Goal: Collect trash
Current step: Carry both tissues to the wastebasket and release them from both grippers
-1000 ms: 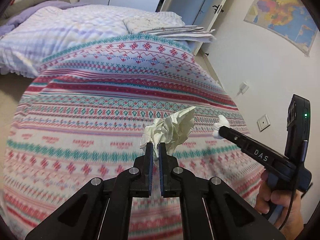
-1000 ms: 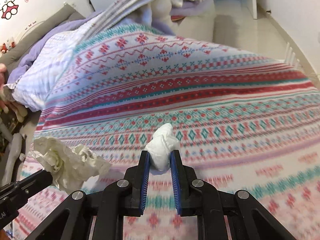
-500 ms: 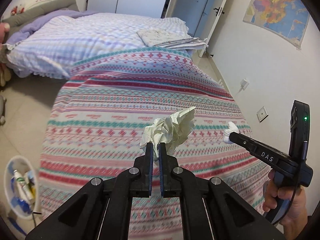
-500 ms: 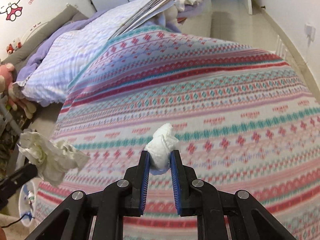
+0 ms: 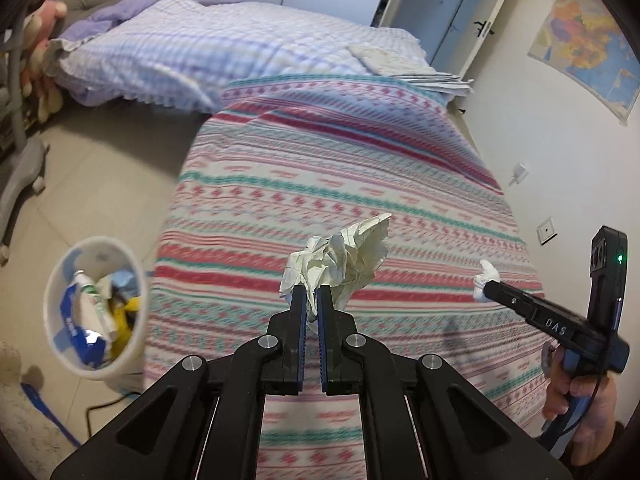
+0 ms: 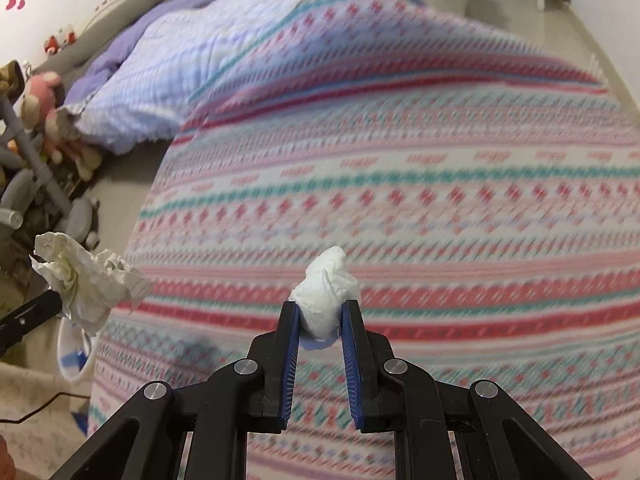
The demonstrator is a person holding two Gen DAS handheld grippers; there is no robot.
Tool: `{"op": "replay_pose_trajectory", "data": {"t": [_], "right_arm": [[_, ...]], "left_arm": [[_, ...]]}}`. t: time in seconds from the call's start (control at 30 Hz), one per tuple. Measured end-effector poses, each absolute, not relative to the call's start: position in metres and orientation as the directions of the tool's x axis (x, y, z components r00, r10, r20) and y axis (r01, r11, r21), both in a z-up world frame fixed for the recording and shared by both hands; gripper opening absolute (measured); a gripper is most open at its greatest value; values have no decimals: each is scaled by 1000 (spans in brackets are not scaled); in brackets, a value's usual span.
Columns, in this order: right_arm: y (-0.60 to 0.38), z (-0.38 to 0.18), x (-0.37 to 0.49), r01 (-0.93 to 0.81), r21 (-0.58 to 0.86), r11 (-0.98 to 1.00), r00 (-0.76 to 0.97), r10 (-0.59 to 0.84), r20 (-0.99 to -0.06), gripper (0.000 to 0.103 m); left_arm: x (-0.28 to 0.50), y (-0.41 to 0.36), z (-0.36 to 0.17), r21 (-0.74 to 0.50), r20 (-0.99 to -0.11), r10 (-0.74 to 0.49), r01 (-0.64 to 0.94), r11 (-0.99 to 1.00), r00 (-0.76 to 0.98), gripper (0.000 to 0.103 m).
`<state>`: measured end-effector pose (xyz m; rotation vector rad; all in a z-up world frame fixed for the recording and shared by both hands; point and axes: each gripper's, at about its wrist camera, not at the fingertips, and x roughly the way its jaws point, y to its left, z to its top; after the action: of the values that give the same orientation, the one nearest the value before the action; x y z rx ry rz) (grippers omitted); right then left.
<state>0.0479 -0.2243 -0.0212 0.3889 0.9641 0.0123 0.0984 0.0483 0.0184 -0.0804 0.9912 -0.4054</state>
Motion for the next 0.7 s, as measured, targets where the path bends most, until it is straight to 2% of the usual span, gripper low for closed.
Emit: {"op": "replay_pose_trajectory", "data": {"t": [0.1, 0.43, 0.7], "right_arm": [[-208, -26, 54, 130, 331, 935, 550, 209, -808, 19], [-141, -40, 79, 23, 313, 949, 482, 264, -836, 19], [-87, -47, 100, -52, 333, 941, 445, 321, -836, 19]], "left_arm": [[100, 73, 12, -208, -807, -322, 270, 940, 496, 5], [115, 178, -13, -224, -835, -229, 71, 972, 500, 5], [125, 231, -35, -232, -861, -179, -54, 971, 477, 5]]}}
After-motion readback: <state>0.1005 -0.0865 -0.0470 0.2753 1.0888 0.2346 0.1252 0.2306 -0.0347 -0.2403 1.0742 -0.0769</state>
